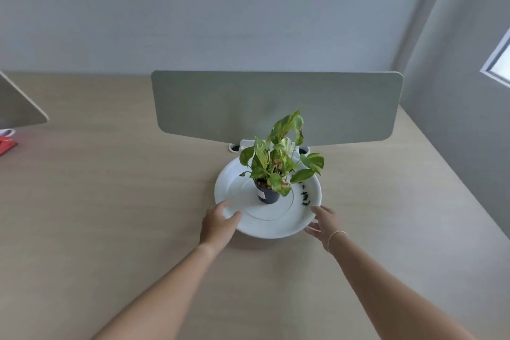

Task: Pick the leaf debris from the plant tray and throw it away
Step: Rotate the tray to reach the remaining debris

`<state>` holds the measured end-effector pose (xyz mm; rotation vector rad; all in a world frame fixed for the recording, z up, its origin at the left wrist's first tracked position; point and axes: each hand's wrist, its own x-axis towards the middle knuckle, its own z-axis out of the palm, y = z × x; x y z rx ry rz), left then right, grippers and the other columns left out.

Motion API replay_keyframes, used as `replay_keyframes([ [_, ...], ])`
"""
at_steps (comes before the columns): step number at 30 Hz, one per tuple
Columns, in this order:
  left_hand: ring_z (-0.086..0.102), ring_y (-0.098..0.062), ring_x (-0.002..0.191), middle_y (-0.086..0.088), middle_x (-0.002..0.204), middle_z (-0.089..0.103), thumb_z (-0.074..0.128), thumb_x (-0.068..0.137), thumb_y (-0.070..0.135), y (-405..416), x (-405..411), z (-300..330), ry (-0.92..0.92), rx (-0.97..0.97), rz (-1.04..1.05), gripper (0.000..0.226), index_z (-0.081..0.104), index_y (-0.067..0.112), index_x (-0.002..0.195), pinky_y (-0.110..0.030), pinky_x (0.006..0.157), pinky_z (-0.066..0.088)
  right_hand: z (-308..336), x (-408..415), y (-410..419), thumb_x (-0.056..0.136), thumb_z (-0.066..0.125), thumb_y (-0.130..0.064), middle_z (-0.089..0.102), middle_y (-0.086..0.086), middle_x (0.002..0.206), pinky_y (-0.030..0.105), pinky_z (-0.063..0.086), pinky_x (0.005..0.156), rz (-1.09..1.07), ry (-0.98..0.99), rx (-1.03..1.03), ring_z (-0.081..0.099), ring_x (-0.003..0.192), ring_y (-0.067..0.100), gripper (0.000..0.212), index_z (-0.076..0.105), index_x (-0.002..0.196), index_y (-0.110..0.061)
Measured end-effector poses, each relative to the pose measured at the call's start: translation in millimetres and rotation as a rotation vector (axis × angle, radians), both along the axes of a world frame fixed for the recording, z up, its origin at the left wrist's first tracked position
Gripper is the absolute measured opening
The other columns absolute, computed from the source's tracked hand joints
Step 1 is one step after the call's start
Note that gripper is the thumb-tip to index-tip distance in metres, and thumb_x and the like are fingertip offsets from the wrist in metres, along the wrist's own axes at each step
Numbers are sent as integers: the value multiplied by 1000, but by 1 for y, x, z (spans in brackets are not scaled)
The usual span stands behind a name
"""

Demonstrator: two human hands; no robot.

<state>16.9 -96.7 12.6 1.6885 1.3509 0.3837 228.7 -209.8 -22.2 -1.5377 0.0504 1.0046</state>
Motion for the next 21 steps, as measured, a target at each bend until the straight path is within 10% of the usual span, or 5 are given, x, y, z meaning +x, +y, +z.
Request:
replay_keyframes([
  [10, 46, -23, 98, -13, 129, 44, 66, 71, 24, 12, 8, -23, 54, -64, -76, 57, 47, 17, 124, -28, 85, 46, -10, -3, 12, 85, 41, 9, 56, 20, 107, 28, 55, 44, -53, 62, -82, 62, 70, 32, 37, 47, 121, 2],
  [15, 46, -27, 97, -16, 126, 38, 62, 73, 9, 28, 12, -30, 53, -76, -85, 55, 42, 10, 124, -28, 81, 44, -3, -11, 10, 88, 39, 6, 52, 13, 77, 21, 49, 36, 29, 69, -98, 56, 58, 26, 18, 45, 104, 1],
  [21, 42, -33, 123, -15, 138, 31, 49, 58, 23, 53, 14, -31, 40, -146, -110, 93, 26, 13, 147, -40, 100, 46, -1, -20, 5, 90, 42, -4, 48, 14, 80, 31, 55, 46, 93, 113, -107, 56, 64, 27, 19, 47, 108, 1],
])
